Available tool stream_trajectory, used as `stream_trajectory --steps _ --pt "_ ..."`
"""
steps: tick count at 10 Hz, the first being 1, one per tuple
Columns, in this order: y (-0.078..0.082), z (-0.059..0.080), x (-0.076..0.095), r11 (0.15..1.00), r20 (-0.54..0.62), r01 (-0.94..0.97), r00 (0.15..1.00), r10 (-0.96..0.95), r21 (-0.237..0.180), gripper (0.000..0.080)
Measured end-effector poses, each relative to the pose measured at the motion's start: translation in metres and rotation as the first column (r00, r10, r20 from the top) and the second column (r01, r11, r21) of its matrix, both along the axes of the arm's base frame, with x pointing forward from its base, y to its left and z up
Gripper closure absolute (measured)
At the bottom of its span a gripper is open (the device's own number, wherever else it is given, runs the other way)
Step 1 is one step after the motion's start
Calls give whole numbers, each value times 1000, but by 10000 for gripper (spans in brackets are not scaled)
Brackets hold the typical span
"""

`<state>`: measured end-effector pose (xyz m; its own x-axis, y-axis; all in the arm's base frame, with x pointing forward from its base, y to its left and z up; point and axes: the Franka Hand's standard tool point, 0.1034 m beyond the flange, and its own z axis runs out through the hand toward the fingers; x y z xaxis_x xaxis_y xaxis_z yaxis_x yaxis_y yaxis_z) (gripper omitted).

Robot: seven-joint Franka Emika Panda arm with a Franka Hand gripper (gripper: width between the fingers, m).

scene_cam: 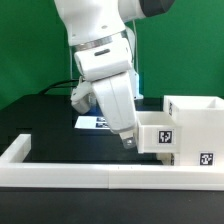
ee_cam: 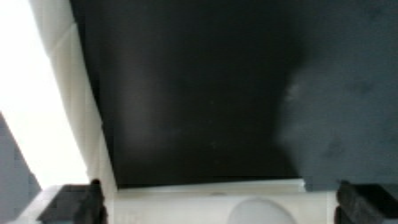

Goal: Assemble drawer

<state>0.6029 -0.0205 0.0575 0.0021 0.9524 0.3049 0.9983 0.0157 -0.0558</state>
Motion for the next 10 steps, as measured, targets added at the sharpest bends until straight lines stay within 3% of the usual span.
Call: stream_trajectory --steps 2,6,10 --pt "12 4 2 999 -12 44 999 -44 -3 151" --pt "15 2 1 998 -9 58 998 -59 -2 151" --pt "36 2 -1 999 -12 40 999 -40 5 151"
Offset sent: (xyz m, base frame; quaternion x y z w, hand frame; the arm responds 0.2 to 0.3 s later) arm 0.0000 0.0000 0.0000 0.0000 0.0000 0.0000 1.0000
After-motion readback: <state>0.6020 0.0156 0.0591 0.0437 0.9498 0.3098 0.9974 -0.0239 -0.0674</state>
